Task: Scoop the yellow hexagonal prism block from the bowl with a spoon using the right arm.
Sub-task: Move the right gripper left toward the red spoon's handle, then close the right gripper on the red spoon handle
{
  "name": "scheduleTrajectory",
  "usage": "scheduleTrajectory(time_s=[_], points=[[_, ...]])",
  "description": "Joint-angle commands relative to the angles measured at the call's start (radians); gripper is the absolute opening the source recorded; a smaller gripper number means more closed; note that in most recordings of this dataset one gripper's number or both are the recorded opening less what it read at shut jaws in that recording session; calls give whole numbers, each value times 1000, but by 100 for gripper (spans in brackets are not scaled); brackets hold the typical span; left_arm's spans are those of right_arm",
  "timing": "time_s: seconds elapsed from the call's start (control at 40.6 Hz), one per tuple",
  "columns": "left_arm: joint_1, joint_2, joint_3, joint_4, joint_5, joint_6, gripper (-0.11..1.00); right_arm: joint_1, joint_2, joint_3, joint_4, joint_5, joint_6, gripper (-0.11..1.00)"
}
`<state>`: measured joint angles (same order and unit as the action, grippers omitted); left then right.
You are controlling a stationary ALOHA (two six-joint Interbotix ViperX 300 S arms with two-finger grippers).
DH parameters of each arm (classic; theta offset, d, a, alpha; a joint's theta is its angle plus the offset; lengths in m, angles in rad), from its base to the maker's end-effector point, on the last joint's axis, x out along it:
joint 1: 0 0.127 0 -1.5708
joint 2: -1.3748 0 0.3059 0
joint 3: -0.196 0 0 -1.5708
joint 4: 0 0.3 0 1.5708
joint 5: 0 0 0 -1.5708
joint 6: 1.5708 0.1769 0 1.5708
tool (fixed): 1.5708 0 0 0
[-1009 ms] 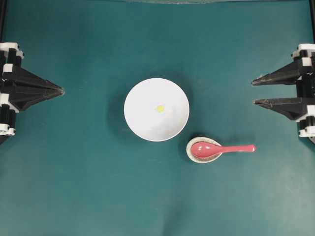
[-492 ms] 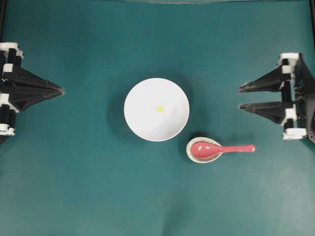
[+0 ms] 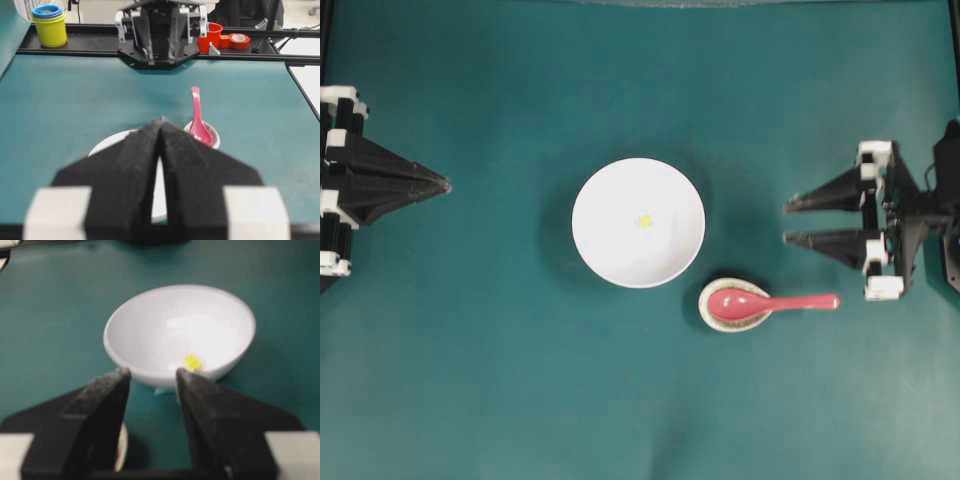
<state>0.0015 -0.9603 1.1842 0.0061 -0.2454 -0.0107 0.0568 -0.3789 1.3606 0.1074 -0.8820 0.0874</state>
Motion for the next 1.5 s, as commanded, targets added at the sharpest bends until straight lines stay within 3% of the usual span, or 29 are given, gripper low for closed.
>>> scheduleTrajectory(time_s=[0.0, 0.394, 0.959, 1.156, 1.476], points=[[-2, 8, -18, 3, -5, -2, 0, 23, 55, 0, 3, -74, 17, 49], [-2, 8, -18, 2, -5, -2, 0, 137, 261, 5, 18, -233, 69, 49], [-2, 8, -18, 3, -3, -3, 0, 373, 514, -12, 259, -436, 69, 49], [-2, 8, -18, 3, -5, -3, 0, 391, 560, -18, 272, -448, 69, 48], [-2, 8, -18, 2, -5, -3, 0, 393, 574, -18, 279, -440, 69, 36]])
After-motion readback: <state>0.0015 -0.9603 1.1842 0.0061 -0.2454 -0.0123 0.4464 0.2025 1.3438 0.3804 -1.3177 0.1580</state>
